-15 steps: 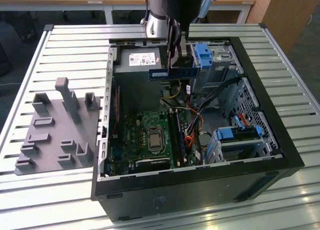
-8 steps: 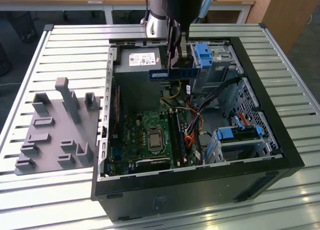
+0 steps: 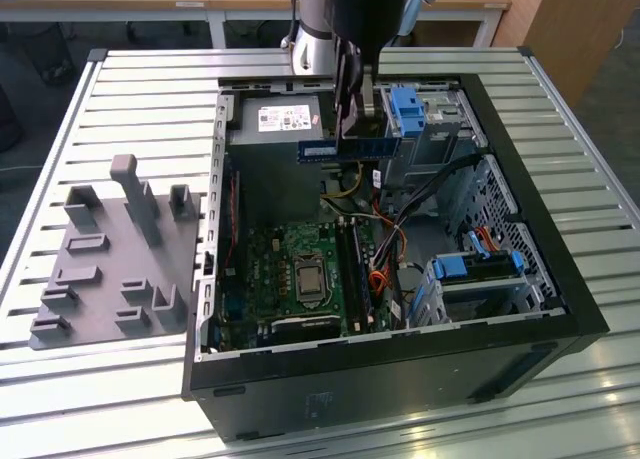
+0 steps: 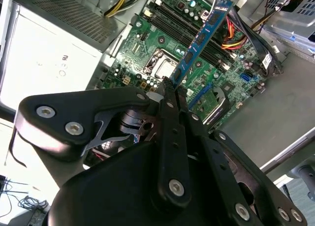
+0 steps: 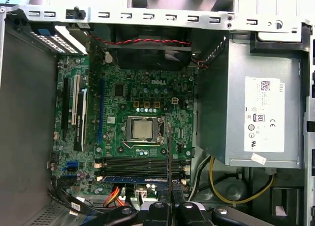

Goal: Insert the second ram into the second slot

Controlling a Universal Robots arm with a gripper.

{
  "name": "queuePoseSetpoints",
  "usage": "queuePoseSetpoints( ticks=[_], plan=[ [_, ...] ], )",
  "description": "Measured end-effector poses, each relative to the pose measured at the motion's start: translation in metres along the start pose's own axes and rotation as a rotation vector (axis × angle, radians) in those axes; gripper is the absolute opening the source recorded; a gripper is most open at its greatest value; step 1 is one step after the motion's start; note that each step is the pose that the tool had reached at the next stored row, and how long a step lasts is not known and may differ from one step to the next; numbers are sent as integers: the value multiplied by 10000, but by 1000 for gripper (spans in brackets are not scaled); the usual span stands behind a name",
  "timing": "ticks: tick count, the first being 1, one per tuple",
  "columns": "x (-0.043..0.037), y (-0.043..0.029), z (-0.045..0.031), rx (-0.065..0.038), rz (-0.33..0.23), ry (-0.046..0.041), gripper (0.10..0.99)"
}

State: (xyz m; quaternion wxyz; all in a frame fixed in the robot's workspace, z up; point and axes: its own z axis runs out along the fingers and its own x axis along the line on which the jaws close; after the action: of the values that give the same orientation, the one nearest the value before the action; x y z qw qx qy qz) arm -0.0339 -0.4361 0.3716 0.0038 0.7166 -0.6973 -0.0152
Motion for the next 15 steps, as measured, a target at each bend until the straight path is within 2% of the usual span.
queuePoseSetpoints(
  ticks=[15],
  plan=[
    [30,1,0,0,0,0,137]
  ],
)
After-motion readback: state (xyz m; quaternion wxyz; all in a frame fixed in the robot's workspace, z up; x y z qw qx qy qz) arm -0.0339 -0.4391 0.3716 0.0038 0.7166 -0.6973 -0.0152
